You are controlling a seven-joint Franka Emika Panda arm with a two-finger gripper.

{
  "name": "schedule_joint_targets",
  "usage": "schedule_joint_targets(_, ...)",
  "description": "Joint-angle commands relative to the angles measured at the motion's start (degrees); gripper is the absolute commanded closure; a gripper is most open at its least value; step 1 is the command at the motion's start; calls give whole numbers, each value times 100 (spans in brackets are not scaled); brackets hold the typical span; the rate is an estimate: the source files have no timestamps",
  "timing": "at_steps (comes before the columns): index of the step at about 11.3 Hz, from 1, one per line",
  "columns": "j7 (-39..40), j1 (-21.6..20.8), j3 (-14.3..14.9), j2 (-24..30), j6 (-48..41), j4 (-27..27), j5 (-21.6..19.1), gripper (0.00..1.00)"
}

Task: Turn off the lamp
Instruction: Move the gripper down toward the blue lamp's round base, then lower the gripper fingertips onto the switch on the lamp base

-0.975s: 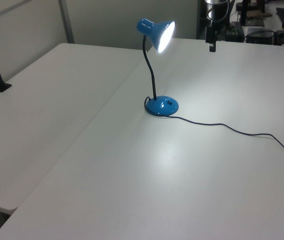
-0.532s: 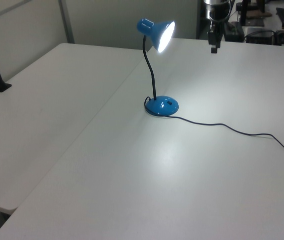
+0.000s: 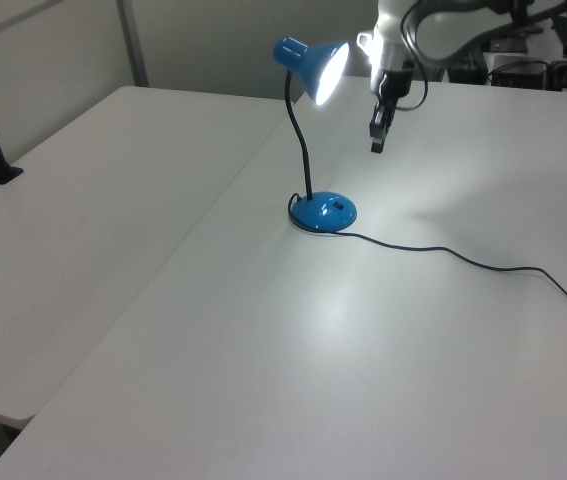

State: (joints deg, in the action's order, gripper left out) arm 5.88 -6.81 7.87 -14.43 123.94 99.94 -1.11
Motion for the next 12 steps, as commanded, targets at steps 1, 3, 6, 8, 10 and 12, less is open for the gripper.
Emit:
schedule_joint_targets(1, -226, -224, 31, 169, 1270, 894, -100, 100)
schedule_joint_targets(3, -587, -233, -4, -251, 2042, 896, -100, 100)
schedule_joint_targets(6, -904, -311, -48, -709, 2547, 712, -91, 100)
schedule_joint_targets(8, -1097, -356, -48, -990, 2548, 431, -39, 100)
schedule_joint_targets(10, -1124, -461, -48, -1096, 2556, 377, -38, 100)
schedule_joint_targets(12, -1247, -470, -40, -1237, 2565, 290, 110, 100)
